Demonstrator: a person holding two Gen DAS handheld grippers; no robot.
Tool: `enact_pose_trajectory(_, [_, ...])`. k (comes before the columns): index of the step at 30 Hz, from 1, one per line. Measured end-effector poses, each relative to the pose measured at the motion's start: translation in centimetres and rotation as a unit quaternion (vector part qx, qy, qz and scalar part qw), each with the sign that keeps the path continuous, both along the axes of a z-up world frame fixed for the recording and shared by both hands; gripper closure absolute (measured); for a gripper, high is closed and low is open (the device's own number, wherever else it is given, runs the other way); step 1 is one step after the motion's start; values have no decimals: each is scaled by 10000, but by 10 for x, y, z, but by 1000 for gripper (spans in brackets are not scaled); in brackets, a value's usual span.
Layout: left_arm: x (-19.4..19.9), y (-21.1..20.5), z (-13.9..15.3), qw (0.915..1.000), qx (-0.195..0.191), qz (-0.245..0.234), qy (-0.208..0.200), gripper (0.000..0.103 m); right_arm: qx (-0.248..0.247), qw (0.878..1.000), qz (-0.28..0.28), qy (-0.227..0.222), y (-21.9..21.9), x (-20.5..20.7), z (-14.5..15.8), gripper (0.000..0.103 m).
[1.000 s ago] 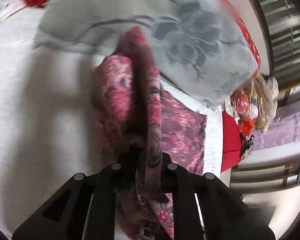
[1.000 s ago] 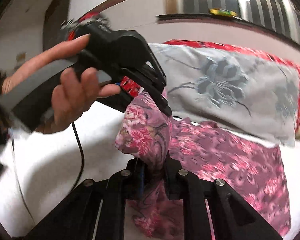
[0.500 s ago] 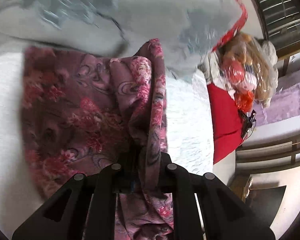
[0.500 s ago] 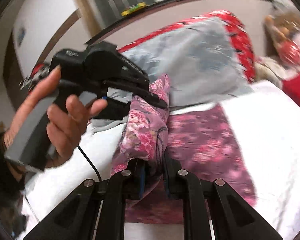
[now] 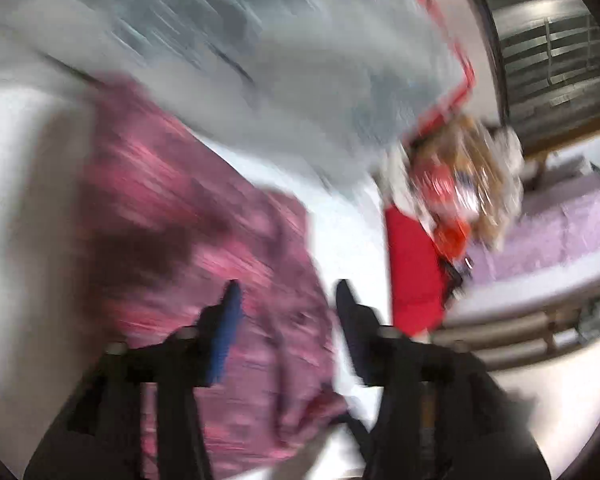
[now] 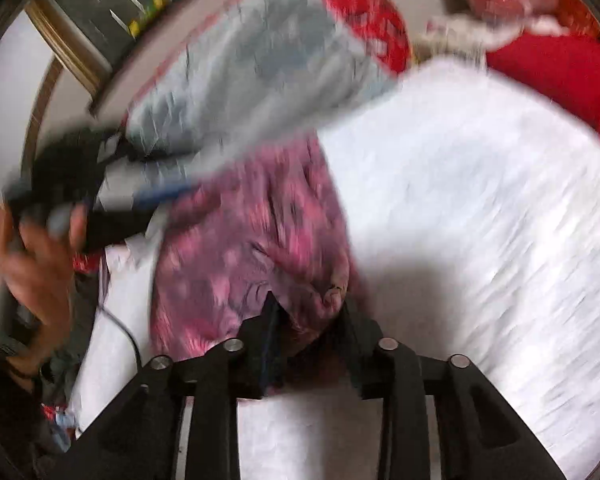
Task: Fold small clothes
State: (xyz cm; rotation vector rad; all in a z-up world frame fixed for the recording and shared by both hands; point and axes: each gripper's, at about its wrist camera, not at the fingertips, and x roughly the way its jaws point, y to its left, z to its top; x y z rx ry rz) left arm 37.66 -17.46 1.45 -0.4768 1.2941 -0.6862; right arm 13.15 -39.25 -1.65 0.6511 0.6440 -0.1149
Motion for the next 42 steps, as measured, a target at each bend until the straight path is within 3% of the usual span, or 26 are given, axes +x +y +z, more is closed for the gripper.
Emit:
enact_pose_trajectory(2, [5, 24, -5, 9996, 220, 176, -57, 50, 60, 9996, -156, -229, -14, 10, 13, 46])
enact_pose_trajectory(6, [3, 51, -45, 9971, 120, 441, 610, 50, 393, 9973, 618, -74, -16, 87, 16, 44])
enact_pose_trajectory(8, [-2, 51, -56, 9966, 156, 440, 685, 50, 306, 9960, 815, 203, -9, 125, 7, 43])
enact_pose_trajectory(10, [-8, 50, -59, 9971, 194, 388, 622, 50, 134, 9897, 1054, 958, 3, 166, -15, 43])
enact_pose_trajectory(11, [-9, 51, -57, 9978, 165, 338, 549, 50, 142, 9872, 1038, 1204, 4, 176, -23, 61])
enact_pose_trajectory(12, [-10, 51, -51, 9984, 120, 294, 478, 50, 296, 9873, 1104, 1100, 3, 180, -22, 86])
enact_pose_trajectory(14, [-11, 52, -46, 9993, 26, 244, 280, 50, 313, 9925, 1009, 617, -3, 177, -8, 97])
enact_pose_trajectory(15, [-10, 52, -46, 9994, 49, 258, 216, 50, 243, 9950, 912, 317, -8, 172, 1, 98])
enact_pose_trajectory(17, [-4, 50, -52, 9991, 253, 299, 156, 50, 240, 9981, 530, 199, -23, 169, 1, 99])
enact_pose_trajectory(20, [2, 39, -77, 9964, 620, 235, 525, 50, 223, 9918, 218, 1236, -43, 182, -39, 99])
enact_pose_trajectory(21, [-1, 43, -83, 9960, 527, 237, 676, 50, 173, 9892, 119, 1452, -49, 179, -45, 100])
enact_pose_trajectory(22, [-4, 47, -82, 9966, 400, 231, 678, 50, 207, 9902, 5, 1378, -55, 171, -42, 102])
enact_pose_trajectory(23, [-10, 53, -80, 9972, 346, 190, 634, 50, 385, 9922, -4, 1186, -62, 158, -37, 96])
enact_pose_trajectory(25, [-24, 62, -74, 9983, 264, 124, 503, 50, 879, 9930, 184, 762, -76, 127, -26, 96])
enact_pose_trajectory(27, [-44, 70, -71, 9991, 138, 53, 408, 50, 1011, 9926, 418, 518, -78, 98, -18, 86])
enact_pose_trajectory(29, [-66, 68, -78, 9992, 12, -43, 387, 48, 1074, 9916, 629, 345, -73, 74, -16, 54])
enact_pose_trajectory(31, [-79, 61, -86, 9989, 86, -105, 443, 48, 1108, 9895, 879, 301, -58, 61, -20, 51])
enact_pose_trajectory(33, [-87, 53, -93, 9981, 234, -173, 548, 48, 944, 9864, 1203, 609, -43, 60, -27, 51])
enact_pose_trajectory(34, [-89, 54, -94, 9978, 223, -159, 606, 48, 734, 9858, 1314, 750, -35, 59, -29, 56])
enact_pose_trajectory(35, [-91, 57, -93, 9977, 193, -101, 639, 48, 343, 9852, 1449, 847, -25, 58, -25, 85])
enact_pose_trajectory(36, [-92, 59, -92, 9977, 200, -89, 639, 48, 9, 9848, 1526, 824, -17, 57, -20, 94])
enact_pose_trajectory(39, [-95, 57, -95, 9978, 347, -85, 555, 47, -9, 9931, 1101, 415, -26, 38, -11, 95])
enact_pose_trajectory(42, [-98, 63, -95, 9971, 341, -97, 669, 48, 165, 9880, 935, 1219, -36, 41, -49, 96])
